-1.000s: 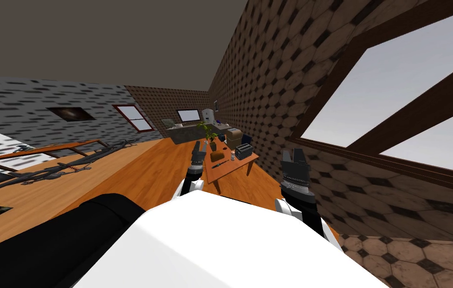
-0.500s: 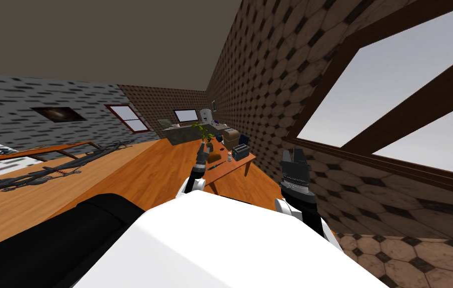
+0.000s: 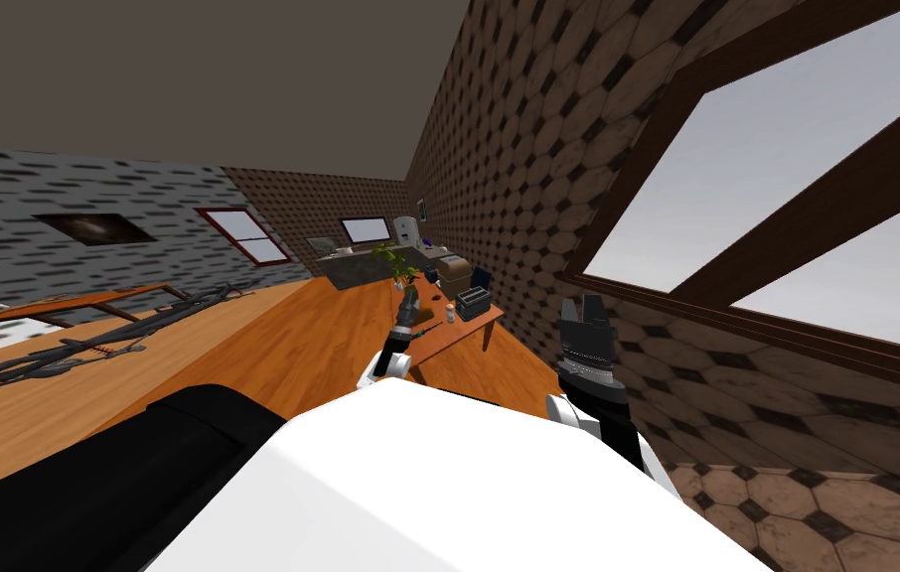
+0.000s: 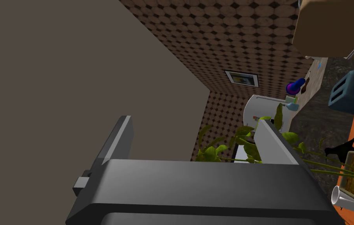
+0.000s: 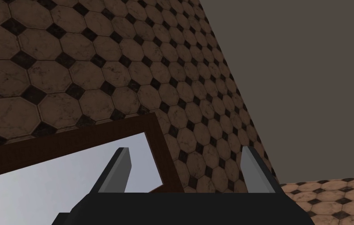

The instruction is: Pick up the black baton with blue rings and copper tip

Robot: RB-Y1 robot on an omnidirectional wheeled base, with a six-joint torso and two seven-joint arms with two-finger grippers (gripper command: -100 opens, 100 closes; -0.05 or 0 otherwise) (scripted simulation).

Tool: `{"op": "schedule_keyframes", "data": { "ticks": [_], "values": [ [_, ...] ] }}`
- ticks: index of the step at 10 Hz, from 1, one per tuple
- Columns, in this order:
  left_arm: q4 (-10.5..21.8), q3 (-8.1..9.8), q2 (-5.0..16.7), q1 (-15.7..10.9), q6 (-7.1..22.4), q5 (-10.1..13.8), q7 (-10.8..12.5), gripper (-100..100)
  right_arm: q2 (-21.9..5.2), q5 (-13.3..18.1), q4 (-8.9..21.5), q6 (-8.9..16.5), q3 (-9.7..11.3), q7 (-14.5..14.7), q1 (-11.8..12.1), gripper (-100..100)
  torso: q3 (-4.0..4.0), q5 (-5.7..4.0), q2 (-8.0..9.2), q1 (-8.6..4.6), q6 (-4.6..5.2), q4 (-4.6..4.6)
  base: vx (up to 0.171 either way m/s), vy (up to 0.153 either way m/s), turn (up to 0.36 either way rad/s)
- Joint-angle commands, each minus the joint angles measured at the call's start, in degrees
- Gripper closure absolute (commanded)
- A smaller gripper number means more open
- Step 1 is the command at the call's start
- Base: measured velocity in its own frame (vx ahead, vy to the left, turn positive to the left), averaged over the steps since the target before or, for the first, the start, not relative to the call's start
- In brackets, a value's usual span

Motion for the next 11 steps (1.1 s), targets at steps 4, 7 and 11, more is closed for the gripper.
{"op": "schedule_keyframes", "data": {
  "ticks": [4,7,11],
  "values": [
    [7.1,0.16,0.62,-3.3,4.25,2.68,2.08,-100,0.0,0.0,0.0,0.0,0.0,0.0,0.0,0,0.02,-0.01,0.04,-0.02,0.01,0.01,0.043,-0.06,-0.036],
    [11.48,0.56,1.25,-6.32,8.04,5.2,4.07,-100,0.0,0.0,0.0,0.0,0.0,0.0,0.0,0,0.07,0.01,0.12,0.09,-0.01,0.03,0.026,-0.036,-0.032],
    [18.31,1.11,1.89,-9.56,12.36,7.95,6.29,-100,0.0,0.0,0.0,0.0,0.0,0.0,0.0,0,0.07,0.01,0.12,0.1,-0.02,0.02,0.024,-0.033,-0.027]
  ]
}}
